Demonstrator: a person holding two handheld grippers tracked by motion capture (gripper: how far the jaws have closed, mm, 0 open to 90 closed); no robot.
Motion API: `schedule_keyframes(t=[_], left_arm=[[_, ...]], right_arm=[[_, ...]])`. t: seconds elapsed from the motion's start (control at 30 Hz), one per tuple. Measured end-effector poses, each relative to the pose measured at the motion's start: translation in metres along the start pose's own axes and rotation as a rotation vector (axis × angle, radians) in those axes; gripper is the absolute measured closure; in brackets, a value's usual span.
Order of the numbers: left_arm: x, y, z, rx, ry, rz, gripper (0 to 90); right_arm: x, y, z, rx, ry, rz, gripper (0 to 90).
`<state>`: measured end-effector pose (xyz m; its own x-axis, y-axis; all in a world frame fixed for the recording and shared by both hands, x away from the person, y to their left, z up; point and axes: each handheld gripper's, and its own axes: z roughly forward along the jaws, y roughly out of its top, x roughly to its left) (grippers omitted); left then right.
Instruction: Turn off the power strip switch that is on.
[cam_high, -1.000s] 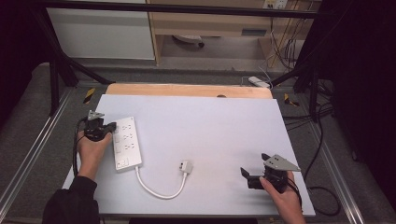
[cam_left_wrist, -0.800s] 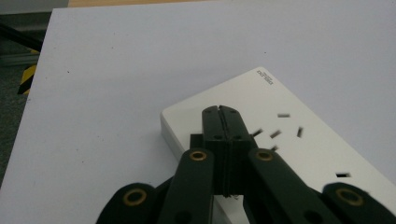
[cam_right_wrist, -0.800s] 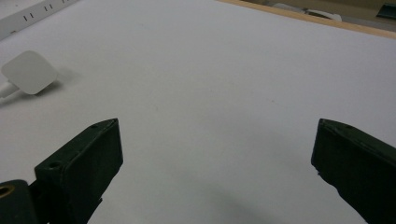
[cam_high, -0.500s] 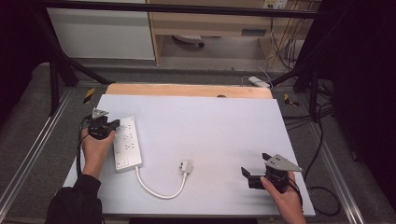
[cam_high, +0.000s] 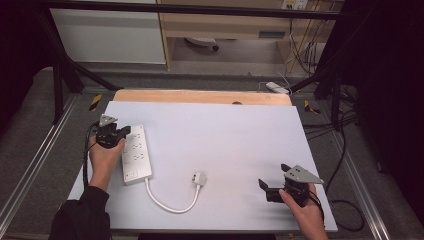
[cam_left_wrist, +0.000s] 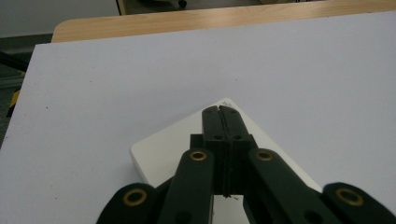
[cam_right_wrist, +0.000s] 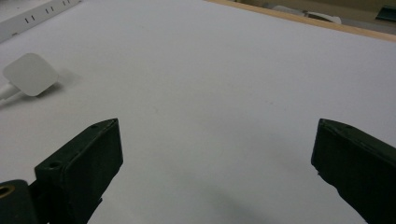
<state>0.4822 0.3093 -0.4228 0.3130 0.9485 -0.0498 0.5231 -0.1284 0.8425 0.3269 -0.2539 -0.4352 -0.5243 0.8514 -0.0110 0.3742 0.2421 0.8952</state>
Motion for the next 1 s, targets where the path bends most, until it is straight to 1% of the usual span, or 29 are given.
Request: schedule_keyframes(t=[0.13, 0.3, 0.4, 0.5, 0.53, 0.6, 0.63, 0.7, 0.73, 0.8, 0.9, 1.0], left_arm=[[-0.002, 0.001, 0.001, -0.003, -0.008, 0.005, 90.0], [-0.006, 0.003, 0.001, -0.023, -0.021, 0.015, 89.8], [-0.008, 0.005, 0.001, -0.036, -0.014, 0.021, 81.7], [-0.010, 0.006, 0.003, -0.026, -0.024, 0.026, 73.1], [-0.010, 0.006, 0.002, -0.026, -0.019, 0.032, 70.8], [-0.011, 0.006, 0.003, -0.038, -0.014, 0.021, 64.5], [-0.012, 0.007, 0.003, -0.043, -0.009, 0.015, 59.8], [-0.012, 0.008, 0.002, -0.053, -0.015, 0.000, 48.4], [-0.012, 0.008, 0.002, -0.062, -0.018, -0.005, 45.1], [-0.012, 0.009, 0.001, -0.076, -0.023, -0.017, 39.4], [-0.011, 0.010, 0.001, -0.084, -0.020, -0.023, 31.4], [-0.012, 0.010, 0.000, -0.090, -0.022, -0.028, 25.5]], right_arm=[[0.000, 0.000, 0.000, -0.001, 0.001, -0.001, 2.6], [0.000, 0.000, 0.000, -0.001, 0.001, 0.000, 2.6], [0.000, 0.000, 0.000, 0.000, 0.001, 0.000, 2.6], [0.000, 0.000, 0.000, -0.003, 0.002, -0.001, 2.6], [0.000, 0.000, 0.000, -0.003, 0.001, -0.002, 2.6], [-0.001, 0.000, 0.000, -0.003, 0.001, -0.001, 2.6], [-0.001, 0.000, 0.000, -0.002, 0.001, -0.001, 2.6], [0.000, 0.000, 0.000, -0.001, 0.002, -0.001, 2.6], [0.000, 0.000, 0.000, 0.000, 0.002, 0.001, 2.6], [-0.001, 0.000, 0.000, -0.002, 0.001, -0.002, 2.6], [-0.001, 0.000, 0.000, -0.001, 0.000, -0.002, 2.6], [0.000, 0.000, 0.000, 0.000, 0.000, 0.000, 2.6]])
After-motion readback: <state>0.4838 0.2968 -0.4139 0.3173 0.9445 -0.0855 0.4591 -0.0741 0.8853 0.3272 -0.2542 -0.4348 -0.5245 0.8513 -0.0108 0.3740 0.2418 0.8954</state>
